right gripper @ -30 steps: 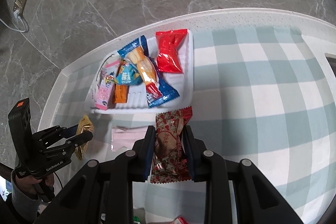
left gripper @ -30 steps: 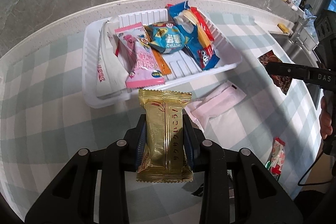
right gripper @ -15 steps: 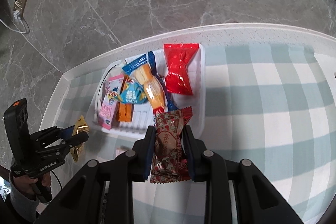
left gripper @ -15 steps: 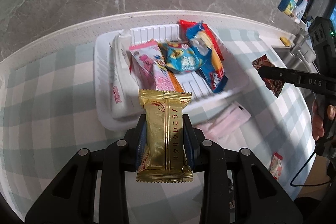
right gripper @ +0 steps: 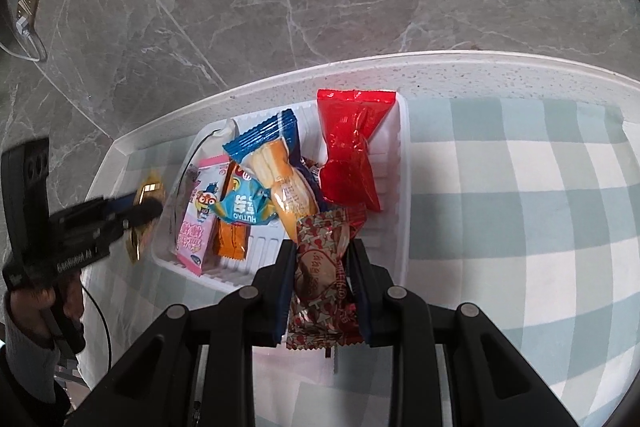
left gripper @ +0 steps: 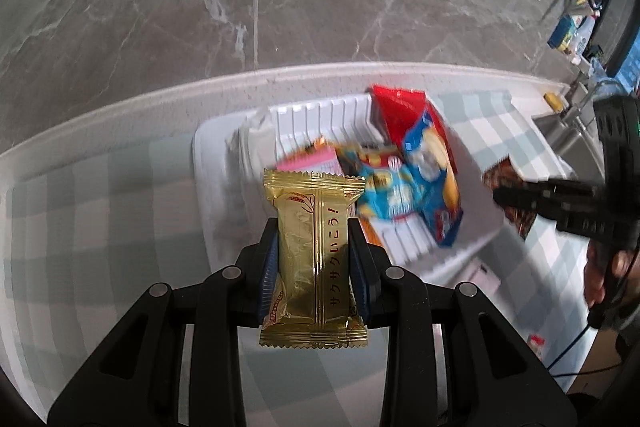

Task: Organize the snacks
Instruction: 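Carry gold packet with left tool while right tool carries red packet to tray, then open both tools to drop the packets into the tray and withdraw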

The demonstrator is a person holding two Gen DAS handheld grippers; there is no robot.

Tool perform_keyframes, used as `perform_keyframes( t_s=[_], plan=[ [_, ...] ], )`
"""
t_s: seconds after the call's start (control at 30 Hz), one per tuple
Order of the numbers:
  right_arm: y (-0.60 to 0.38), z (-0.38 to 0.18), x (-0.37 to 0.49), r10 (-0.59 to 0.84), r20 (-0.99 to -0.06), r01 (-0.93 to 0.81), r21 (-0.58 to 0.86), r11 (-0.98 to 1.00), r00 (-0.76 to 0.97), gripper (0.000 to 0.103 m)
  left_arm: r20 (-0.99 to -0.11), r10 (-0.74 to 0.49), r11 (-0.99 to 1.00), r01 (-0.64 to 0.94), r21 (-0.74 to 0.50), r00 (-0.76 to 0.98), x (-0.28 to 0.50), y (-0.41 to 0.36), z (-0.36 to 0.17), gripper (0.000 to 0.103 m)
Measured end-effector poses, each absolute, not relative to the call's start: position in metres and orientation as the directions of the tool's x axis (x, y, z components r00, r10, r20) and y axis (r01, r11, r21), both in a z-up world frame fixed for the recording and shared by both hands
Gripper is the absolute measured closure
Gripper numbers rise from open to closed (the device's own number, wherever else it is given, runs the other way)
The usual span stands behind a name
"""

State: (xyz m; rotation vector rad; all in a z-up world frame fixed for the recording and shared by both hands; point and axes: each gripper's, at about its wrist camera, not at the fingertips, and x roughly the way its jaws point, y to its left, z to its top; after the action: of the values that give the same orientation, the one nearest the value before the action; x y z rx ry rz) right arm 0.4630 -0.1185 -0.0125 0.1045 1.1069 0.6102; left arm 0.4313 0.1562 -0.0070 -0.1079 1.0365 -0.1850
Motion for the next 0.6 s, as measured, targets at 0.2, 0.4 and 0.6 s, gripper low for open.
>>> perform_keyframes(
  t_s=[0.2, 0.4, 0.6],
  plan=[
    [-0.116, -0.017, 0.47, 0.51, -0.806, -0.407, 0.376, 0.833, 0.3, 0.074, -0.846, -0.197, 0.98, 0.126, -0.155, 0.495, 0.469, 0.153, -0.01, 0.074],
    [-0.116, -0.023, 0.472, 0.503, -0.811, -0.406, 0.369, 0.836, 0.299, 0.074, -0.855, -0.183, 0.982, 0.136, -0.133, 0.486, 0.502, 0.147, -0.019, 0.074],
    [-0.114, -0.029, 0.473, 0.486, -0.819, -0.405, 0.351, 0.844, 0.304, 0.073, -0.864, -0.156, 0.986, 0.123, -0.111, 0.479, 0.521, 0.141, -0.033, 0.073]
  ],
)
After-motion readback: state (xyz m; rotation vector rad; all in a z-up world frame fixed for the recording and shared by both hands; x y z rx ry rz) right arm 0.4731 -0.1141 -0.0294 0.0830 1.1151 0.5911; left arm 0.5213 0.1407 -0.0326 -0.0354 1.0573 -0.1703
